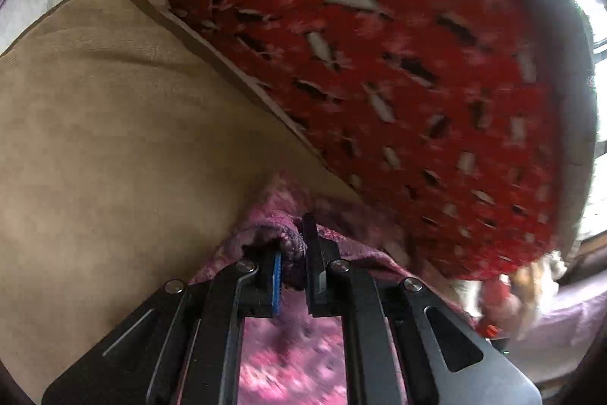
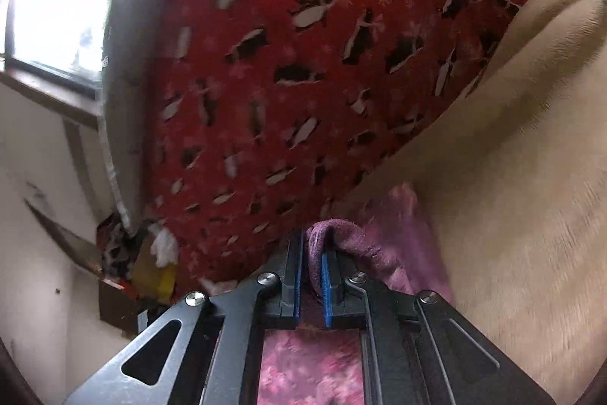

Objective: Fold small clothes
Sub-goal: 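Fold the held edges over toward the pillow with both grippers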

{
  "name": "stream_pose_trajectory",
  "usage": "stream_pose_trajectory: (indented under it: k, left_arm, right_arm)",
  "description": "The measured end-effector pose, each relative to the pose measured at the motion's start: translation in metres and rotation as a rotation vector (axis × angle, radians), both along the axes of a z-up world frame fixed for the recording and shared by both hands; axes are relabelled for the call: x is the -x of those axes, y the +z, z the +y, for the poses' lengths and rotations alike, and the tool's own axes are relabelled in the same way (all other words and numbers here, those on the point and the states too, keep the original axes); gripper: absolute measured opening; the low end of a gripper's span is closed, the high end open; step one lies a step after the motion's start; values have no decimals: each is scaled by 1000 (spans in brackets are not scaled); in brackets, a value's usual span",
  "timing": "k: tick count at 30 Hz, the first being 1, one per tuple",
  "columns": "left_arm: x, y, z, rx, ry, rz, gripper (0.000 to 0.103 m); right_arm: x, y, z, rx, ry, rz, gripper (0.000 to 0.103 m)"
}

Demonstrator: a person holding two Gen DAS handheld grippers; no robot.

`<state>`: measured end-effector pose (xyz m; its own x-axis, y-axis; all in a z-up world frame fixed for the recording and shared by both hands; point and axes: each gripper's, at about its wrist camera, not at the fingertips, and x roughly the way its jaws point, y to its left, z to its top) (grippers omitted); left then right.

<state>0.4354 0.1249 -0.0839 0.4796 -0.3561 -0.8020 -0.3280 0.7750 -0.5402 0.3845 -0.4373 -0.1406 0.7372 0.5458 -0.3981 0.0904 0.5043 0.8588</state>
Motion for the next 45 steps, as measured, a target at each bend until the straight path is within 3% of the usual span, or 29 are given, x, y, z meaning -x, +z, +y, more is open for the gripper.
stream_pose_trajectory:
  k: [2, 4, 6, 8, 10, 11, 12, 13, 14, 16, 20, 24, 26, 28, 29, 30, 32, 34, 36, 39, 43, 45]
  left_arm:
    - [-14, -14, -4, -43, -5, 70, 7]
    - [-18, -17, -2, -24, -3, 98, 7]
    - [-18, -12, 6, 39, 5, 85, 7]
    - [-16, -1, 18, 154, 19, 60, 11]
    - [-8, 13, 33, 211, 54, 24, 25]
    - [-5, 19, 38, 203, 73, 6, 45]
    - [1, 28, 45, 187, 95, -25, 64]
    - [5, 32, 49, 176, 100, -42, 71]
    - [7, 35, 52, 157, 97, -49, 76]
    - [11, 28, 51, 103, 48, -18, 76]
    - [19, -12, 38, 61, -53, 94, 76]
    - [24, -49, 25, 42, -96, 173, 76]
    - [23, -46, 18, 10, -95, 144, 74]
    - [18, -35, 10, -14, -127, 86, 54]
    - [14, -31, 5, -32, -152, 66, 20]
    - [10, -27, 0, -61, -169, 56, 9]
    - [2, -25, -5, -158, -163, 29, 5]
    - [-3, -31, -7, -229, -146, 22, 4]
    - [-4, -42, 0, -269, -117, 45, 4]
    - [0, -46, 9, -231, -69, 49, 4]
    - [21, -23, 20, -99, -68, 5, 4]
    - [41, -9, 12, -96, -108, -36, 4]
  right_arm:
    - [-17, -12, 4, 34, 16, 77, 12]
    - [-27, -20, 8, 73, 36, 158, 12]
    - [-27, -19, 4, 50, 34, 155, 13]
    - [-20, -11, -6, -8, 22, 106, 17]
    - [-8, -4, -20, -52, -45, 62, 30]
    - [1, 0, -30, -68, -90, 37, 42]
    - [7, 3, -36, -63, -118, 27, 44]
    - [10, 5, -39, -46, -123, 26, 44]
    - [12, 7, -40, -7, -105, 39, 44]
    - [11, 11, -37, 92, -62, 73, 44]
    - [0, 14, -8, 301, 38, 102, 50]
    - [-24, 8, 28, 532, 115, 154, 52]
    - [-36, 0, 35, 551, 120, 189, 52]
    - [-47, -4, 40, 533, 124, 195, 46]
    - [-51, -2, 43, 519, 141, 181, 23]
    - [-52, 0, 45, 509, 166, 153, 6]
    - [-54, 12, 47, 507, 162, 88, 5]
    - [-49, 22, 32, 447, 78, 14, 4]
    - [-48, 12, 12, 390, -3, 45, 4]
    - [-57, -31, 8, 419, 41, 261, 4]
    - [-30, -16, 7, 375, 13, 182, 10]
    - [-11, 0, 7, 377, 31, 129, 11]
